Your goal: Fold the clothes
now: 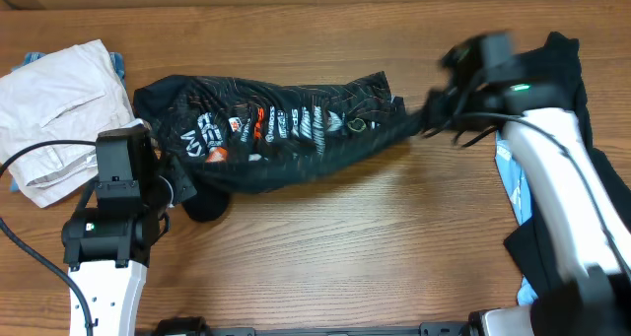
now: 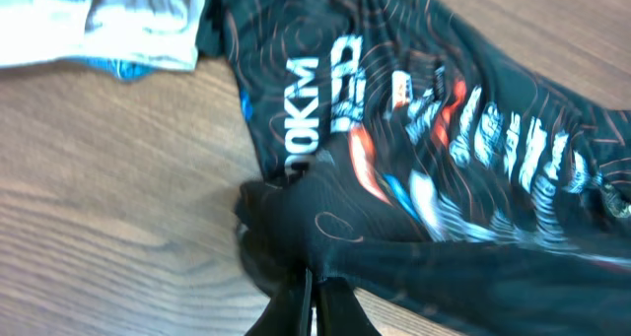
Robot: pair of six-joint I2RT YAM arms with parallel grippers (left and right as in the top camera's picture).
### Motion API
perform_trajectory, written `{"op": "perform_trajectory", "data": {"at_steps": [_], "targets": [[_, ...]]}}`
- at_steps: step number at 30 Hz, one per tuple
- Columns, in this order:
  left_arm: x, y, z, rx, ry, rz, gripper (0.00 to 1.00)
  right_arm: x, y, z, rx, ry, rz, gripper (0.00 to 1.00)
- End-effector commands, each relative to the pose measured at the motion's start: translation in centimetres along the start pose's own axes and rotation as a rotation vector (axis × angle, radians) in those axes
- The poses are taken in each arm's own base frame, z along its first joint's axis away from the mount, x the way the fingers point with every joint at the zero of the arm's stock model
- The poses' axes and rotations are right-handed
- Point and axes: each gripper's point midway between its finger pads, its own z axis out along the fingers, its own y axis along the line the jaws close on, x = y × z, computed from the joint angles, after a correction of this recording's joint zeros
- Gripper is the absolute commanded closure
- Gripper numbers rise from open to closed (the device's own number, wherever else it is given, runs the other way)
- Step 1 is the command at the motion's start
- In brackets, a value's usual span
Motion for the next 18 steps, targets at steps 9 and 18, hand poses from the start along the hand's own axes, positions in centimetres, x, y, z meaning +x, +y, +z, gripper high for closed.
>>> {"op": "perform_trajectory", "data": {"at_steps": [9,18], "targets": [[-13.4,-4.5,-17.5,0.148,-0.508,0.146,0.96,-6.5,-1.2,-26.4,0.180,-0.612,0.037,0.96],[-15.8,-5.3,-20.9,0.169,-0.583,0.140,0.96,-8.5,-1.7,-28.4,0.200,-0.679,0.050,0.96]]}}
